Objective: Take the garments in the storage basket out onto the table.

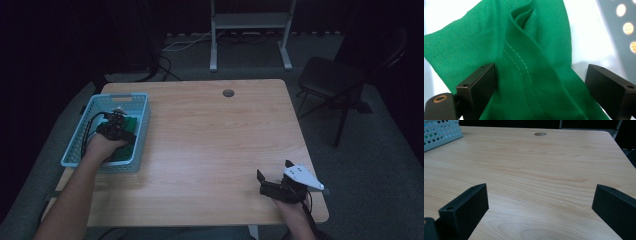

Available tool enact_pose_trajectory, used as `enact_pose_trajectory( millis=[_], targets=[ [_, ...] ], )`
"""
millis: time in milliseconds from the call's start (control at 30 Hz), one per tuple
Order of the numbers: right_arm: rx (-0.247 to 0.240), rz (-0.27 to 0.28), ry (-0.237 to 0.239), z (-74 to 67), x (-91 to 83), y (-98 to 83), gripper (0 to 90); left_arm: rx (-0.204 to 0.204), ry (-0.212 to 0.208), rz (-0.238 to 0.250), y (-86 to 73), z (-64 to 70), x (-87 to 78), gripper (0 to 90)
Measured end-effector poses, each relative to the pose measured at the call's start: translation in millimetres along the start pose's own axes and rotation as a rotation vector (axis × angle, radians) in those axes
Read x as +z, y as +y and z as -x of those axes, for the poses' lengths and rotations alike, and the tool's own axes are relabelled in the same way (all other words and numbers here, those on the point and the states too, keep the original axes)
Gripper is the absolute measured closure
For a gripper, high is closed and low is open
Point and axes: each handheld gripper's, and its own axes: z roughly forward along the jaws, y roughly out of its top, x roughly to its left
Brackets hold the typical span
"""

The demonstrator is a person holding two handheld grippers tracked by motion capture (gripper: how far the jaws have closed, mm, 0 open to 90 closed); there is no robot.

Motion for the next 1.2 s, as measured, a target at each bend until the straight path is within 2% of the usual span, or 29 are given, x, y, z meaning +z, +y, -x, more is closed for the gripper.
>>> enact_pose_trajectory(
  millis=[33,67,100,200,233,267,300,367,433,633,867,933,1200],
  targets=[
    [0.001,0.000,0.001,0.2,0.0,-0.1,0.0,0.004,0.007,0.001,-0.3,-0.5,-0.9,12.0],
    [0.004,0.001,0.001,0.2,-0.2,-0.1,0.0,0.003,0.012,0.003,-0.5,-0.9,-1.6,18.8],
    [0.004,0.001,0.001,0.2,-0.2,-0.1,0.0,0.001,0.023,0.008,-1.0,-1.7,-3.0,18.8],
    [0.001,0.000,0.002,0.1,-0.1,0.0,0.0,0.015,0.059,0.011,-2.6,-4.3,-6.1,34.6],
    [0.001,0.000,0.002,0.1,-0.1,0.0,0.0,0.015,0.059,0.011,-2.6,-4.3,-6.1,39.7],
    [0.003,0.000,0.001,-0.1,-0.3,-0.1,0.0,0.022,0.074,0.012,-2.9,-3.4,-6.4,39.7],
    [0.002,0.001,0.002,0.2,-0.1,-0.1,0.0,0.022,0.091,0.011,-2.8,-2.5,-6.6,43.4],
    [0.004,-0.002,0.002,0.2,0.1,0.0,0.0,0.017,0.130,0.010,-2.4,-1.2,-6.7,53.5],
    [0.000,-0.004,0.001,-0.1,0.1,0.1,0.0,0.005,0.132,0.008,-2.1,-1.9,-7.6,57.7],
    [0.007,-0.004,0.002,0.2,0.3,0.1,0.0,-0.015,0.102,0.015,-3.5,-5.8,-10.8,60.9],
    [0.012,0.000,-0.003,0.6,-0.3,0.0,0.0,-0.051,0.074,0.072,-2.2,-3.1,-16.9,61.0],
    [0.015,-0.002,-0.002,0.6,-0.4,0.0,0.0,-0.047,0.080,0.074,-1.1,-0.6,-18.5,61.0],
    [0.010,-0.002,0.001,0.5,-0.3,-0.1,0.0,-0.076,0.086,0.130,2.7,0.6,-32.6,60.8]
  ],
)
